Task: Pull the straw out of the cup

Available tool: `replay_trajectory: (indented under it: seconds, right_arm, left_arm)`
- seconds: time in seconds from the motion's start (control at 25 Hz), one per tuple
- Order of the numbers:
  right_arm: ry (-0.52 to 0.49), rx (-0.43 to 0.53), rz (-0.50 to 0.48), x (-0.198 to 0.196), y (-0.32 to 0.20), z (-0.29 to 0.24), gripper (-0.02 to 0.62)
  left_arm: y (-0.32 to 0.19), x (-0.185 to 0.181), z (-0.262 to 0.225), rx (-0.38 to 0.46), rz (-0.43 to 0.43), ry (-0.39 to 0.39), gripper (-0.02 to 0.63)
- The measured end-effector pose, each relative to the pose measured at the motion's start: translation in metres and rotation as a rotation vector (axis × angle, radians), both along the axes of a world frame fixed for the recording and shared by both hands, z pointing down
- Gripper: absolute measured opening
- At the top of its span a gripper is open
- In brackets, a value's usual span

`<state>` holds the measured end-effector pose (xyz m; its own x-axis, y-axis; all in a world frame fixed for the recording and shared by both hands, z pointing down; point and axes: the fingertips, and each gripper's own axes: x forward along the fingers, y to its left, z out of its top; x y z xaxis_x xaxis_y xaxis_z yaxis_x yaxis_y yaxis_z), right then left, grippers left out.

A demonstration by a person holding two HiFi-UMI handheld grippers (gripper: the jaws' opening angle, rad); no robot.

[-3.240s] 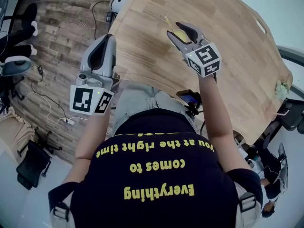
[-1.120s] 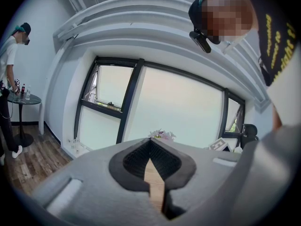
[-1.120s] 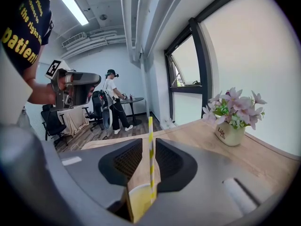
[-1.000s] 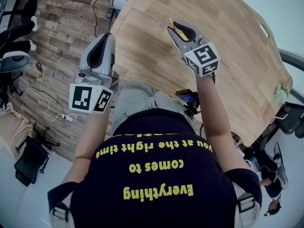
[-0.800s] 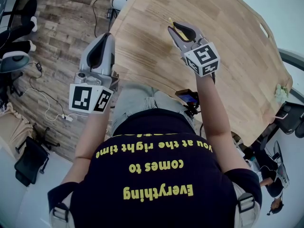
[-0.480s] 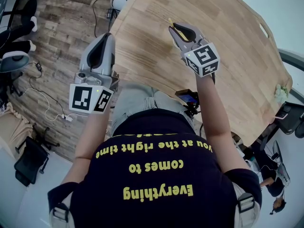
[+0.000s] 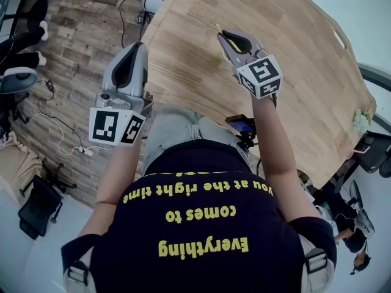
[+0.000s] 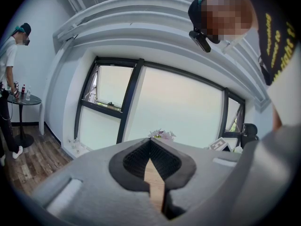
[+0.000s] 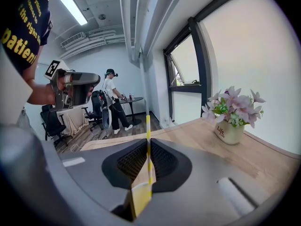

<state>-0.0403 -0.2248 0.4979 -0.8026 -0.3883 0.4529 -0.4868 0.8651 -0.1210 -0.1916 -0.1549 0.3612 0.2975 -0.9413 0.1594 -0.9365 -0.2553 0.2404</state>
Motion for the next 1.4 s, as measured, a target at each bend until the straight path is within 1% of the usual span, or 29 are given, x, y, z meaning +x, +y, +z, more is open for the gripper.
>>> replay_trajectory:
  seconds: [0.32, 0.96, 1.4]
  right_arm:
    - [-0.008, 0.004, 0.003, 0.002, 0.0, -0.002, 0.031]
    - [-0.036, 0.046, 0.025, 0.006, -0.003, -0.019, 0.031]
    - [-0.101, 0.089, 0.04, 0.01, -0.004, -0.042, 0.029]
  left_arm:
    - [0.001, 0.0, 0.0, 0.002, 0.001, -0.002, 0.0]
    - [0.001, 0.003, -0.003, 0.011, 0.008, -0.006, 0.0]
    - [0.004, 0.008, -0.009, 0.022, 0.014, -0.011, 0.0]
